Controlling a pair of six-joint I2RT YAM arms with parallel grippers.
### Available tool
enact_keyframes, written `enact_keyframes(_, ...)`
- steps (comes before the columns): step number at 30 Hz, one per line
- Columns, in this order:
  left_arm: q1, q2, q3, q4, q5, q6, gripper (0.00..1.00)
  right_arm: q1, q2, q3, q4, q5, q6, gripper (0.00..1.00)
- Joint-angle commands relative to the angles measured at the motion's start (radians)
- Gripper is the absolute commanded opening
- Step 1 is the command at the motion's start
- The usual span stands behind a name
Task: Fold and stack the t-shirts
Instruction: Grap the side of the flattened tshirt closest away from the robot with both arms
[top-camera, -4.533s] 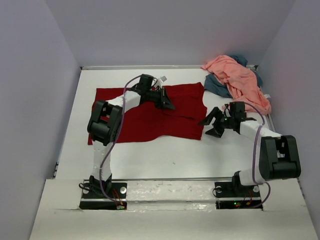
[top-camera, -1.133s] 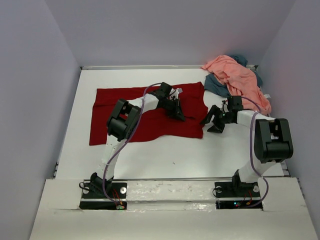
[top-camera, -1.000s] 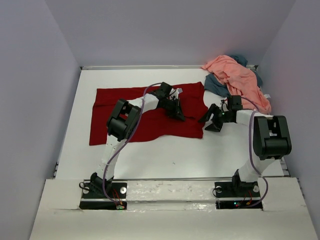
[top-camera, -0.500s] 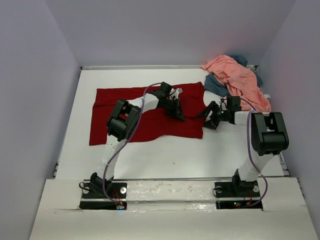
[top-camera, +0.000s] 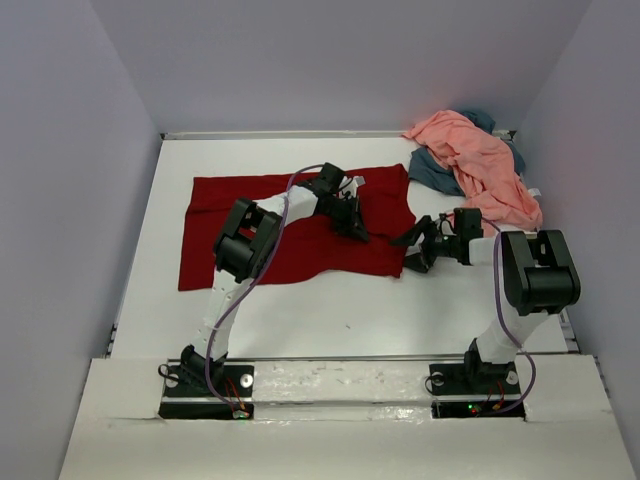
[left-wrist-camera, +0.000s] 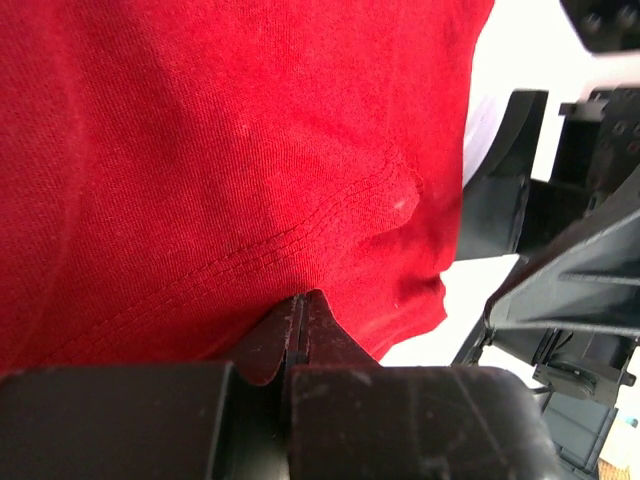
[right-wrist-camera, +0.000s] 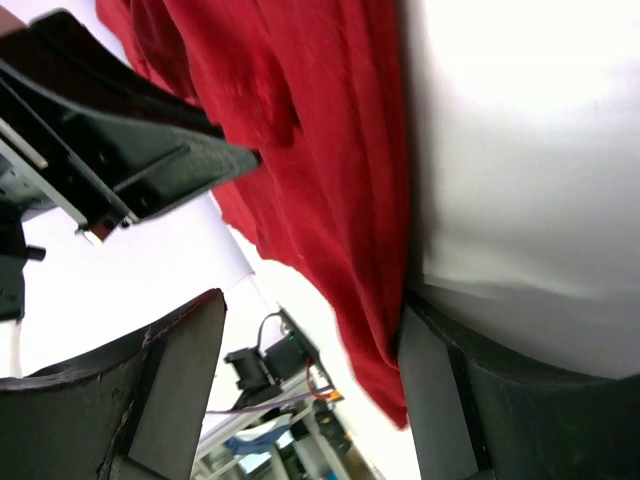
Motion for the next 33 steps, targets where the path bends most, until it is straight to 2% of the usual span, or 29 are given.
enact_keyframes(1,0.004,-0.025,0.043,-0.044,-0.020,0.014,0.00,-0.007,-0.035,-0.058,0.125,-0.053,0.077,0.73)
enact_keyframes(10,0.006,-0.025,0.060,-0.048,-0.017,0.009,0.06,-0.007,-0.058,-0.104,0.179,-0.111,0.109,0.72)
enact_keyframes(18,0.006,-0.038,0.050,-0.050,-0.018,0.014,0.07,-0.007,-0.073,-0.088,0.174,-0.077,0.077,0.72)
enact_keyframes(22,0.006,-0.045,0.038,-0.050,-0.021,0.017,0.07,-0.007,-0.024,-0.075,0.196,-0.108,0.088,0.27)
enact_keyframes(33,0.006,-0.033,0.060,-0.053,-0.023,0.014,0.07,-0.007,-0.043,-0.105,0.147,-0.136,0.109,0.24)
